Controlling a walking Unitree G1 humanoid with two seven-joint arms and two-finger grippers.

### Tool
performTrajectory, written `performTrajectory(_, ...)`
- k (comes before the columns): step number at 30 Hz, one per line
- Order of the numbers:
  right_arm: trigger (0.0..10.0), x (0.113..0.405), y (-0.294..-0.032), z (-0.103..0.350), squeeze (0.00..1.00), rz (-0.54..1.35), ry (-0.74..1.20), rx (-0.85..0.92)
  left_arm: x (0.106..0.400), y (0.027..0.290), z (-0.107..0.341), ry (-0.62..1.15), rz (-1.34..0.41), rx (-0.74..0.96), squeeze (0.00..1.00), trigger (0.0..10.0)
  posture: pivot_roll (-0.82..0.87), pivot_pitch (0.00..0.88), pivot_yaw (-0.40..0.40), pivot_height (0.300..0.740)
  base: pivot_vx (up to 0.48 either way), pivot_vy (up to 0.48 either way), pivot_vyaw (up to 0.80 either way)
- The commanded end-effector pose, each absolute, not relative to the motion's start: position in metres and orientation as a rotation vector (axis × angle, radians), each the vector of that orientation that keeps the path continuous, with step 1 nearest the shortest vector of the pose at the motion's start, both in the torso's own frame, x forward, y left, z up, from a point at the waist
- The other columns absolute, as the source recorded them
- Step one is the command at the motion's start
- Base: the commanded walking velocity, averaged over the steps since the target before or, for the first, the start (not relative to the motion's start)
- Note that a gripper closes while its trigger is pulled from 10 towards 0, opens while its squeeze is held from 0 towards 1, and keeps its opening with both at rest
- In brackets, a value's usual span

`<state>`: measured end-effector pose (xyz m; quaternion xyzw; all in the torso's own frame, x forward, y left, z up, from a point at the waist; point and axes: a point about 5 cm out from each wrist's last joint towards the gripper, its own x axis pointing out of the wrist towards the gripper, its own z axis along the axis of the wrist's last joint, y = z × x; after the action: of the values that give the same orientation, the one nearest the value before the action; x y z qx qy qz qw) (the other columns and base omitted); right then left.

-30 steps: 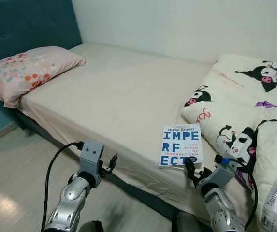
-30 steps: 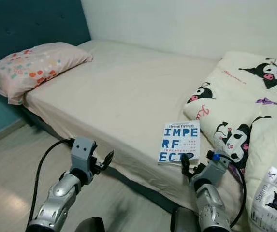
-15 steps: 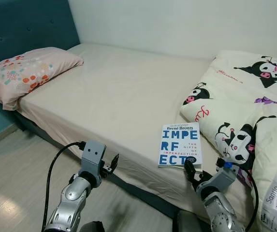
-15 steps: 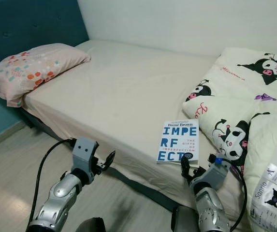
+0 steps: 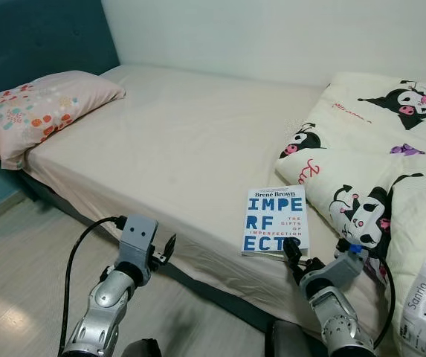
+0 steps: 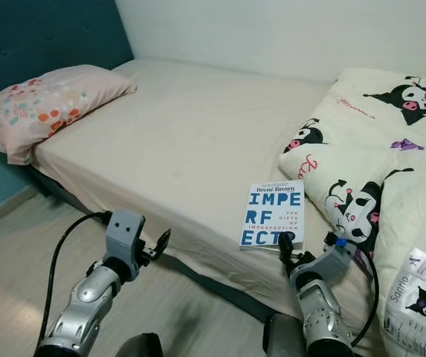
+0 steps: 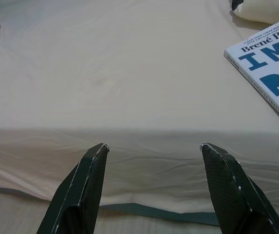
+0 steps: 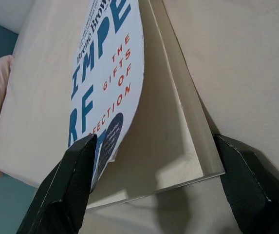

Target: Clean up the room

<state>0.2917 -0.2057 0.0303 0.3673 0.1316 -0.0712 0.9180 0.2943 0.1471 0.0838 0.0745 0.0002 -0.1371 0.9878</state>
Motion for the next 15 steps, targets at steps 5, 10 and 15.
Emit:
performTrajectory(5, 10.0, 0.265, -0.199, 0.006, 0.00, -0.165, 0.378, 0.780, 0.287, 0.161, 0.083, -0.003, -0.236, 0.172, 0.00, 10.0, 0.01, 0.137, 0.066, 0.561, 0.000, 0.000, 0.00)
performTrajectory(10, 10.0, 0.265, -0.198, 0.006, 0.00, -0.163, 0.375, 0.789, 0.287, 0.161, 0.083, -0.005, -0.237, 0.175, 0.00, 10.0, 0.01, 0.134, 0.067, 0.561, 0.000, 0.000, 0.00)
performTrajectory(15, 10.0, 0.276, -0.194, 0.012, 0.00, -0.141, 0.352, 0.803, 0.291, 0.160, 0.086, -0.014, -0.237, 0.183, 0.00, 10.0, 0.01, 0.132, 0.072, 0.561, 0.000, 0.000, 0.00)
